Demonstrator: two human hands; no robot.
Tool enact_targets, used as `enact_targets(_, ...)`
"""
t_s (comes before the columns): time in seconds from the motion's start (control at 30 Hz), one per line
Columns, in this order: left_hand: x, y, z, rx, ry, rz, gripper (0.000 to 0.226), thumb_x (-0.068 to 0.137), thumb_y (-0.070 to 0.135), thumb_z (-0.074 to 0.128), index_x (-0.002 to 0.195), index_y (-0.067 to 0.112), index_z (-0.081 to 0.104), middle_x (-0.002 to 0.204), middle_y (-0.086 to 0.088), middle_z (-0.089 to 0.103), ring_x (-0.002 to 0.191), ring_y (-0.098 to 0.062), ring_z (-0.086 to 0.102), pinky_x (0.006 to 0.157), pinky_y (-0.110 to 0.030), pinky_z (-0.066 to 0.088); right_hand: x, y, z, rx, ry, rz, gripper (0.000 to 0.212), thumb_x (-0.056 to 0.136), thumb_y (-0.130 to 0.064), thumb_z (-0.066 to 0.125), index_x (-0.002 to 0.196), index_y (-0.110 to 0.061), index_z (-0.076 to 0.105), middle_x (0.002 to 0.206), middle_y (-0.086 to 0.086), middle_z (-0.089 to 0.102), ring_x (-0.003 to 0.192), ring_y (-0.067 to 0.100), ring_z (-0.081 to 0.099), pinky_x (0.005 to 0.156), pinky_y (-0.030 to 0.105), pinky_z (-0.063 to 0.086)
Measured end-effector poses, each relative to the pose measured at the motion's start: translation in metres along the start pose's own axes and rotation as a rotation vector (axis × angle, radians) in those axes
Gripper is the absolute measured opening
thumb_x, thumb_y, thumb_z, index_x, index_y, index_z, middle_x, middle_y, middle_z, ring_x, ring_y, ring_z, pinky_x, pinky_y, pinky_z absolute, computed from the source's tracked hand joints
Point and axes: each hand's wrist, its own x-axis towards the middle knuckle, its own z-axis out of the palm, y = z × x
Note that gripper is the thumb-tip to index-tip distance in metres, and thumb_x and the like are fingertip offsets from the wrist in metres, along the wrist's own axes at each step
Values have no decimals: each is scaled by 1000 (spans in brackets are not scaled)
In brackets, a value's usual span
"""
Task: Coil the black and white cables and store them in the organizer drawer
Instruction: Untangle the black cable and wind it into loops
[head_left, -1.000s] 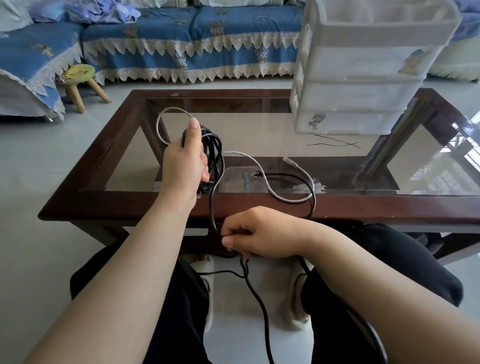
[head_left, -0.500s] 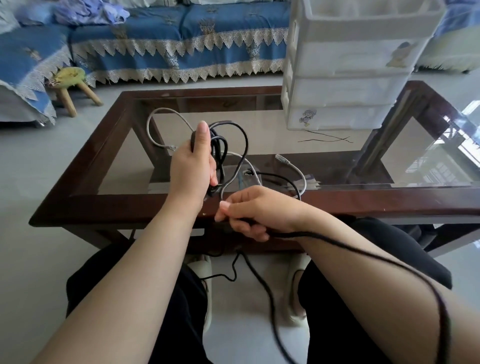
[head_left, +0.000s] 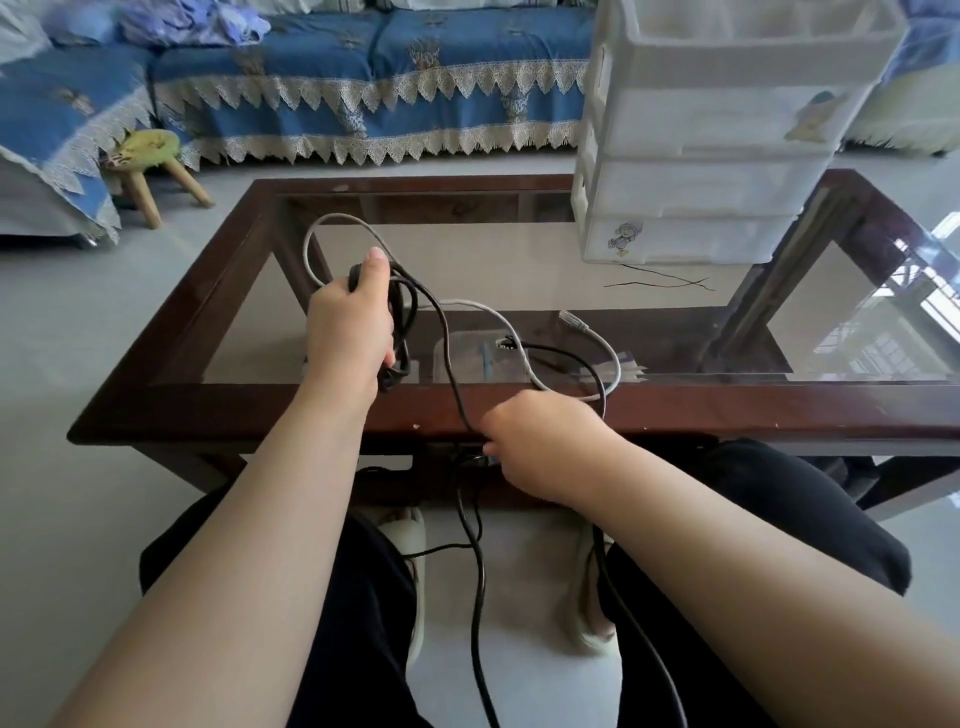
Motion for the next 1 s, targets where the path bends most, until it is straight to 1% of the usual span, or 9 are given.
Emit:
enact_targets(0.1,-3,0,1,-100,-175,-109,49,97,47,46,60,18,33,45,2,29,37,-13,25,42,-23,24,-3,-7,2,35,-133,-137,22,96,-30,48,100,-15,63,100,6,61,89,27,57,66,31,41)
enact_targets(0.2,-10,-1,4,-89,-342,-26,47,99,46,44,62,19,33,47,-1,27,40,-14,25,42,-25,25,-1,-2,-9,323,-273,-302,21,94,-31,53,94,-21,72,86,0,66,77,17,57,69,28,44)
enact_targets(0.27,-15,-1,5,-70,-410,37,47,100,45,43,62,19,33,46,-1,28,38,-13,27,42,-25,28,1,5,-18,602,-358,-346,21,95,-29,54,91,-22,73,66,0,59,56,16,49,57,27,44)
enact_targets(0.33,-17,-1,6,-85,-459,52,48,100,46,42,62,18,33,42,2,31,36,-13,30,42,-24,31,4,13,-23,841,-460,-355,23,97,-23,51,94,-15,72,53,-2,43,42,11,34,40,20,30)
enact_targets(0.4,-17,-1,7,-100,-489,60,49,100,47,42,61,18,35,40,3,34,36,-13,33,44,-24,35,8,19,-24,990,-553,-398,26,99,-20,47,99,-9,70,53,-1,34,40,10,25,36,18,19)
enact_targets(0.5,-20,-2,10,-94,-534,99,51,99,48,42,59,17,38,42,0,40,40,-16,40,49,-26,40,14,24,-24,1125,-585,-455,28,101,-19,43,96,-10,69,50,-3,30,36,9,23,34,16,18)
enact_targets(0.77,-29,-9,18,-87,-574,-39,54,97,52,44,57,16,39,42,1,34,38,-12,33,44,-24,31,14,26,-21,1490,-443,-378,33,98,-24,42,87,-3,66,46,-3,31,32,5,25,35,18,15)
enact_targets(0.87,-28,-13,19,-105,-612,-205,57,92,60,47,52,18,41,44,-1,34,33,-16,34,40,-22,29,15,24,-23,1409,-275,-329,38,102,-23,36,82,-3,61,44,-2,36,32,7,27,34,19,17)
enact_targets(1.0,-30,-15,19,-185,-654,-395,57,90,60,51,52,17,46,46,-1,38,38,-14,37,43,-19,34,16,17,-26,1306,-26,-208,41,105,-19,29,79,0,54,45,3,53,42,15,50,42,19,42)
